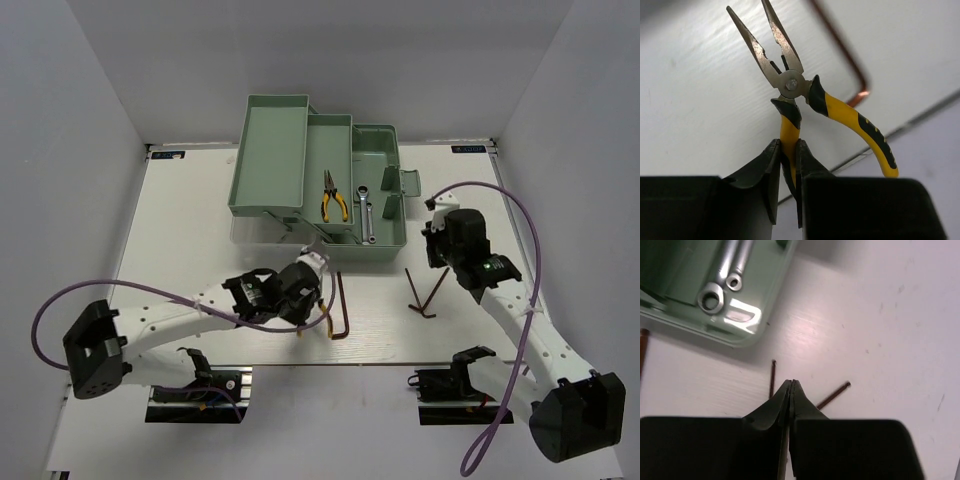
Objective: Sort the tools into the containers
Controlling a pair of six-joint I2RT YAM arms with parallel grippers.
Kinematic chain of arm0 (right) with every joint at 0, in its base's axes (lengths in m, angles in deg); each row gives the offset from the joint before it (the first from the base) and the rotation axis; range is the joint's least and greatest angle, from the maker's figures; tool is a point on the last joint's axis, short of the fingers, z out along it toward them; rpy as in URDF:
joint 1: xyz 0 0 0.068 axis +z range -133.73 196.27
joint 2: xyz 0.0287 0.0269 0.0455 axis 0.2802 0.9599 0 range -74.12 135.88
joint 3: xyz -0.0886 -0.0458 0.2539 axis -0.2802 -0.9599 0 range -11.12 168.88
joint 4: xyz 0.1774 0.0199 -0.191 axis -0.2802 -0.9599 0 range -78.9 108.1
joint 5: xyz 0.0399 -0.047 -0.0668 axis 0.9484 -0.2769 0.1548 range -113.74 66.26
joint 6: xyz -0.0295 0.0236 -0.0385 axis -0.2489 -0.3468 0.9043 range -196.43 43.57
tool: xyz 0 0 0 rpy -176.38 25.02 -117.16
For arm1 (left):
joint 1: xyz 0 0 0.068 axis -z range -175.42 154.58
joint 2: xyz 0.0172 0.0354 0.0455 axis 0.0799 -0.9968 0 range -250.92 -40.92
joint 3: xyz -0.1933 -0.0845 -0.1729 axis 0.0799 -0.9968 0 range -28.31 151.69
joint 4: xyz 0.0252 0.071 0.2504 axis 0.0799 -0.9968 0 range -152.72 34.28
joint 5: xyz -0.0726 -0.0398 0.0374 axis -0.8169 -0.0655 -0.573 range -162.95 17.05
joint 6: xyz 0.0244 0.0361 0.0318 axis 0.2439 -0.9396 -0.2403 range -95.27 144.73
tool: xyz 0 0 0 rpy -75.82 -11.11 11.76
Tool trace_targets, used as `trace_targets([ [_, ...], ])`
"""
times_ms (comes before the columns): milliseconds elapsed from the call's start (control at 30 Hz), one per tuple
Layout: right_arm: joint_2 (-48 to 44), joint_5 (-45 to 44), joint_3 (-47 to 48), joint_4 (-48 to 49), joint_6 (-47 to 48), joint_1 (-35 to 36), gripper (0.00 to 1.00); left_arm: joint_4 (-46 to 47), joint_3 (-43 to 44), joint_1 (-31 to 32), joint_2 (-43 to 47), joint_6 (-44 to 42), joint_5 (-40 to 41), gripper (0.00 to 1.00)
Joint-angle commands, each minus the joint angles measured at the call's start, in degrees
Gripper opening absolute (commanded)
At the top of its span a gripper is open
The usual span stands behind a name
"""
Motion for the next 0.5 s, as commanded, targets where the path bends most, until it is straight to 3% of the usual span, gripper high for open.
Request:
trace_targets([
  [0, -2.92, -4.25, -2.71, -0.49, 0.21, -1.43, 0.0, -0.75, 9.69, 0.41, 5.27, -7.57, -6.36, 0.0],
  [200, -3.53, -4.08, -5.88, -2.07, -0.75, -5.11, 0.0, 0.11, 19.8, 0.41, 2.21, -12.33, -7.36, 0.0],
  [333, -4.5, -3.2, -6.15, -2.25, -1.28, -6.61, 0.0, 1.7, 27.8, -1.52, -3.58, -12.86, 3.68, 0.0],
  [467, -4.85, -1.8, -6.68, -2.69, -1.37, -8.45, 0.0, 2.23, 40.17, -5.3, -13.25, -14.61, 6.01, 0.0],
])
